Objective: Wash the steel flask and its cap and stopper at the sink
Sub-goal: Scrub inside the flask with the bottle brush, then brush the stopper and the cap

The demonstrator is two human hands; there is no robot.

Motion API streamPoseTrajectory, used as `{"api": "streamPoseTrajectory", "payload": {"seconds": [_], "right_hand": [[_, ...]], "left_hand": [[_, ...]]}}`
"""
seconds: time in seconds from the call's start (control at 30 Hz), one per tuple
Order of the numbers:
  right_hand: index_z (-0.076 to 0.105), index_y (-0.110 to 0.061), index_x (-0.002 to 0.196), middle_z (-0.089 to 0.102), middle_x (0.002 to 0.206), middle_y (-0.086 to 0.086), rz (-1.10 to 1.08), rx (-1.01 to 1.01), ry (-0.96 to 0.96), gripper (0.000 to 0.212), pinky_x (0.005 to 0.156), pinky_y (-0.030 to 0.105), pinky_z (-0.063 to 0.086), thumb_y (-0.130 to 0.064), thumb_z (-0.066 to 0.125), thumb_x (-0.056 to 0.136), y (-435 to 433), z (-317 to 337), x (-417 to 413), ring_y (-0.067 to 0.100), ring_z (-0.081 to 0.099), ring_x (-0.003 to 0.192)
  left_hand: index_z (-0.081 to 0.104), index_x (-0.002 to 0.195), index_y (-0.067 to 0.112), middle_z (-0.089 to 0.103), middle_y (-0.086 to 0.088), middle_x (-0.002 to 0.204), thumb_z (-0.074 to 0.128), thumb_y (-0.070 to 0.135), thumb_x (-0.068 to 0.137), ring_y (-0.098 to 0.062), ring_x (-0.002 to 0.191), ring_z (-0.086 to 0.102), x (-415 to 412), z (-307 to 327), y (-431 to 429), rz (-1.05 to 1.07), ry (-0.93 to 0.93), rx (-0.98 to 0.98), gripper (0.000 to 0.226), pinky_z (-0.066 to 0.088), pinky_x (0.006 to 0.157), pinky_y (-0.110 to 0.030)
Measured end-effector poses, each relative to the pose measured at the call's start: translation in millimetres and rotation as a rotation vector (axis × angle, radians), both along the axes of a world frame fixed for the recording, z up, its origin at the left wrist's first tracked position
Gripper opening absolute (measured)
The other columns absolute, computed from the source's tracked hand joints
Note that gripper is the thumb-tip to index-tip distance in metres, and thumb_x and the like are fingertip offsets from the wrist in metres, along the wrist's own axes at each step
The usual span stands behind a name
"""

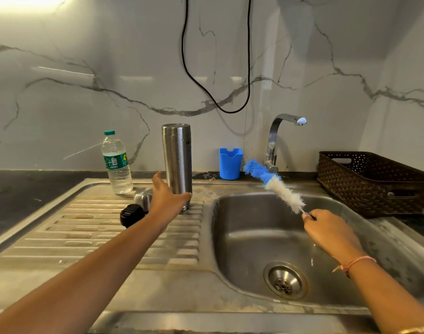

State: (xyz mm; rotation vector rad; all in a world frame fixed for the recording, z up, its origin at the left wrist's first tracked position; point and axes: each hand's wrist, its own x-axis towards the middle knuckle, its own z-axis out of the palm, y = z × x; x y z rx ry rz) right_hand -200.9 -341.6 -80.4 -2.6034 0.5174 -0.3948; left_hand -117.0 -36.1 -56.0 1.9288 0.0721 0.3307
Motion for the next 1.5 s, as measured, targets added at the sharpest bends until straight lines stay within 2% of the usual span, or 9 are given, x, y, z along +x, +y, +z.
{"api": "streamPoseTrajectory", "payload": {"seconds": [0.13, 0.27, 0.43, 0.57, 0.77, 1.03, 1.17, 1.27, 1.5], "right_hand": [[0.051, -0.017, 0.073, 0.058, 0.071, 0.007, -0.012, -0.02, -0.045, 0.031, 0.051, 0.028, 0.031, -0.03, 0.038, 0.098, 2, -1, -1, 0.022, 0.055, 0.067], [0.053, -0.016, 0.074, 0.058, 0.07, 0.007, -0.006, -0.048, 0.028, 0.031, 0.052, 0.028, 0.032, -0.031, 0.04, 0.098, 2, -2, 3, 0.022, 0.056, 0.067], [0.055, -0.015, 0.076, 0.057, 0.07, 0.007, -0.04, -0.05, -0.058, 0.03, 0.053, 0.03, 0.033, -0.03, 0.042, 0.098, 3, 7, 6, 0.021, 0.051, 0.064], [0.049, -0.017, 0.067, 0.057, 0.074, 0.011, -0.053, -0.135, -0.112, 0.032, 0.058, 0.031, 0.036, -0.03, 0.043, 0.096, 7, 25, 16, 0.028, 0.051, 0.066], [0.061, -0.008, 0.092, 0.06, 0.09, 0.018, -0.074, -0.289, -0.131, 0.028, 0.067, 0.033, 0.04, -0.029, 0.044, 0.095, 10, 69, 55, 0.03, 0.049, 0.075], [0.064, -0.008, 0.106, 0.059, 0.089, 0.012, 0.008, -0.619, -0.04, 0.032, 0.066, 0.03, 0.038, -0.03, 0.044, 0.096, 43, 125, 110, 0.027, 0.052, 0.076], [0.063, -0.009, 0.106, 0.062, 0.099, 0.014, 0.06, -0.852, 0.08, 0.027, 0.07, 0.033, 0.043, -0.028, 0.049, 0.092, 65, 147, 127, 0.031, 0.058, 0.087], [0.063, -0.011, 0.098, 0.056, 0.082, 0.008, 0.066, -1.005, 0.134, 0.02, 0.067, 0.032, 0.042, -0.024, 0.05, 0.09, 84, 160, 136, 0.028, 0.055, 0.078], [0.057, -0.012, 0.084, 0.049, 0.069, 0.006, 0.039, -1.069, 0.141, 0.013, 0.067, 0.033, 0.043, -0.021, 0.05, 0.09, 100, 159, 143, 0.025, 0.052, 0.071]], "left_hand": [[0.027, 0.139, 0.023, 0.05, -0.004, 0.128, 0.074, 0.015, 0.079, -0.02, 0.107, 0.059, -29, -20, 12, -0.132, -0.021, 0.124, 0.076, 0.049, 0.093, -0.038], [0.058, 0.092, 0.03, 0.064, 0.007, 0.094, 0.071, 0.014, 0.081, -0.013, 0.078, 0.067, -48, -28, 28, -0.3, -0.021, 0.347, 0.023, 0.048, 0.072, -0.023], [0.058, 0.088, 0.033, 0.063, 0.014, 0.085, 0.07, 0.025, 0.082, -0.007, 0.084, 0.062, -56, -23, 51, -0.343, -0.01, 0.588, 0.016, 0.051, 0.081, -0.027], [0.057, 0.086, 0.031, 0.06, 0.015, 0.081, 0.064, 0.036, 0.086, -0.005, 0.076, 0.054, -57, -20, 75, -0.219, 0.079, 0.829, 0.008, 0.042, 0.067, -0.023], [0.05, 0.066, 0.022, 0.053, 0.004, 0.071, 0.062, 0.044, 0.085, -0.014, 0.07, 0.05, -46, -12, 106, -0.21, 0.358, 0.978, 0.031, 0.034, 0.056, -0.026], [0.05, 0.095, 0.021, 0.058, 0.003, 0.09, 0.07, 0.068, 0.065, -0.02, 0.086, 0.057, -34, -6, 130, 0.001, 0.413, 0.977, 0.059, 0.049, 0.077, -0.032], [0.033, 0.128, 0.021, 0.053, -0.009, 0.121, 0.078, 0.061, 0.06, -0.029, 0.108, 0.055, -29, -13, 134, 0.036, 0.342, 0.894, 0.09, 0.048, 0.086, -0.037], [0.014, 0.145, 0.033, 0.041, -0.014, 0.131, 0.078, 0.06, 0.061, -0.034, 0.116, 0.051, -25, -20, 131, -0.003, 0.286, 0.892, 0.11, 0.045, 0.092, -0.038], [-0.001, 0.148, 0.045, 0.031, -0.009, 0.136, 0.068, 0.059, 0.074, -0.032, 0.118, 0.05, -19, -30, 125, -0.095, 0.19, 0.855, 0.102, 0.044, 0.098, -0.037]]}}
